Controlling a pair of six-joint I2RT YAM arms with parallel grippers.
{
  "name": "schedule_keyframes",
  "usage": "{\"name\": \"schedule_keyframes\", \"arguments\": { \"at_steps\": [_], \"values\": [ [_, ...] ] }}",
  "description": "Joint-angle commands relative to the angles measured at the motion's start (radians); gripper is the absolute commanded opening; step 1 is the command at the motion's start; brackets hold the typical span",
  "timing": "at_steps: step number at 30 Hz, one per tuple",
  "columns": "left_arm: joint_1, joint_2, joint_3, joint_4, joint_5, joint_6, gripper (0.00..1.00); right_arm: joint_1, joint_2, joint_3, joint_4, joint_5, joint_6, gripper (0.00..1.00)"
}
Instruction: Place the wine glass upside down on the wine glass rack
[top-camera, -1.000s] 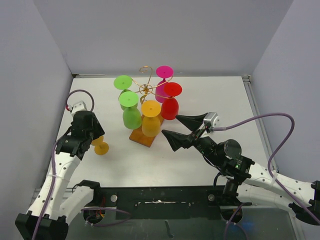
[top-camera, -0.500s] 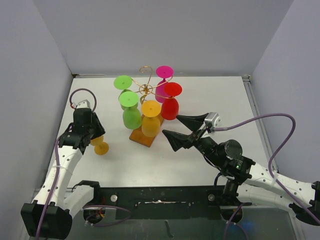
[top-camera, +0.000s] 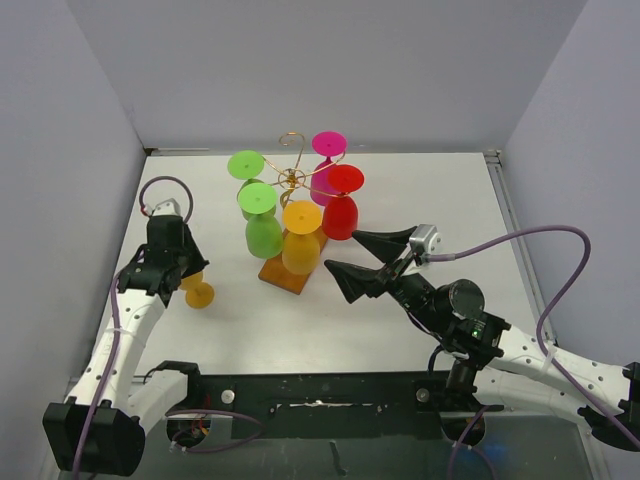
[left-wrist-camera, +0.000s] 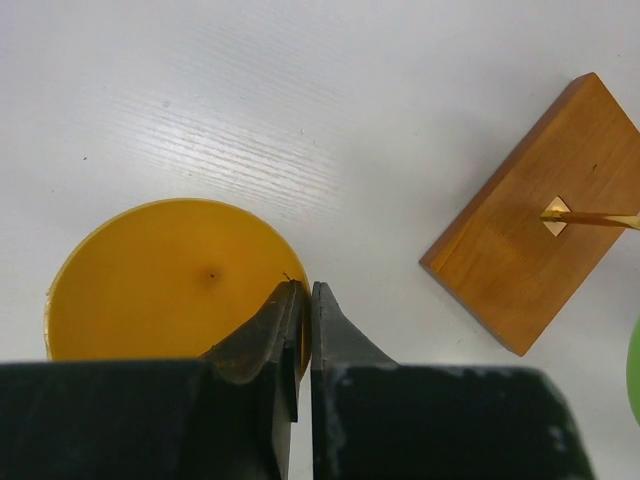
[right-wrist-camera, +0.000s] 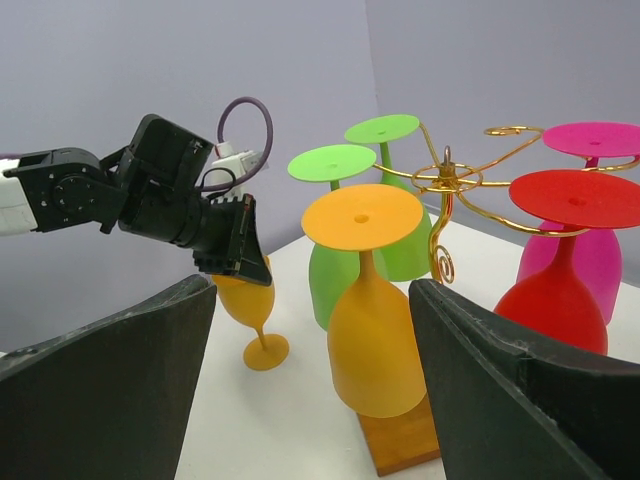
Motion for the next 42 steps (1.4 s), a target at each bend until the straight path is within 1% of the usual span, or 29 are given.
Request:
{"name": "schedule_keyframes", "arguments": {
  "at_steps": [1,6,13,17,22,26,30,34,38,42],
  "values": [
    [0.008,-0.027,0.044,0.027,-0.035,0.025,0.00,-0.002,-0.014,0.002,0.054,0.019,0.007,0.80],
    [0.008,-0.088,0.127,-0.013,-0.092,0.025,0.00,-0.002,-0.005,0.009,0.054,0.019,0.017,0.80],
    [0.008,-0.204,0.290,-0.040,-0.191,0.022,0.00,-0.002,0.021,0.042,0.049,0.033,0.052,0.80],
    [0.008,-0.307,0.329,0.013,-0.217,0.004,0.00,-0.001,0.049,0.089,0.023,0.049,0.072,0.80],
    [0.007,-0.426,0.339,0.149,-0.195,-0.012,0.00,-0.003,0.093,0.158,0.006,0.068,0.108,0.81],
    [0.004,-0.457,0.362,0.237,-0.130,-0.026,0.00,-0.003,0.134,0.210,0.023,0.088,0.148,0.81],
    [-0.001,-0.467,0.363,0.371,-0.031,-0.073,0.00,-0.002,0.180,0.277,0.047,0.094,0.203,0.81],
    [0.000,-0.472,0.326,0.549,0.092,-0.147,0.00,-0.002,0.243,0.358,0.048,0.142,0.301,0.81],
    [-0.001,-0.457,0.279,0.723,0.163,-0.221,0.00,-0.003,0.312,0.428,0.049,0.191,0.428,0.80],
    [0.000,-0.421,0.255,0.832,0.223,-0.288,0.00,-0.003,0.397,0.522,0.061,0.207,0.533,0.79]
  ]
}}
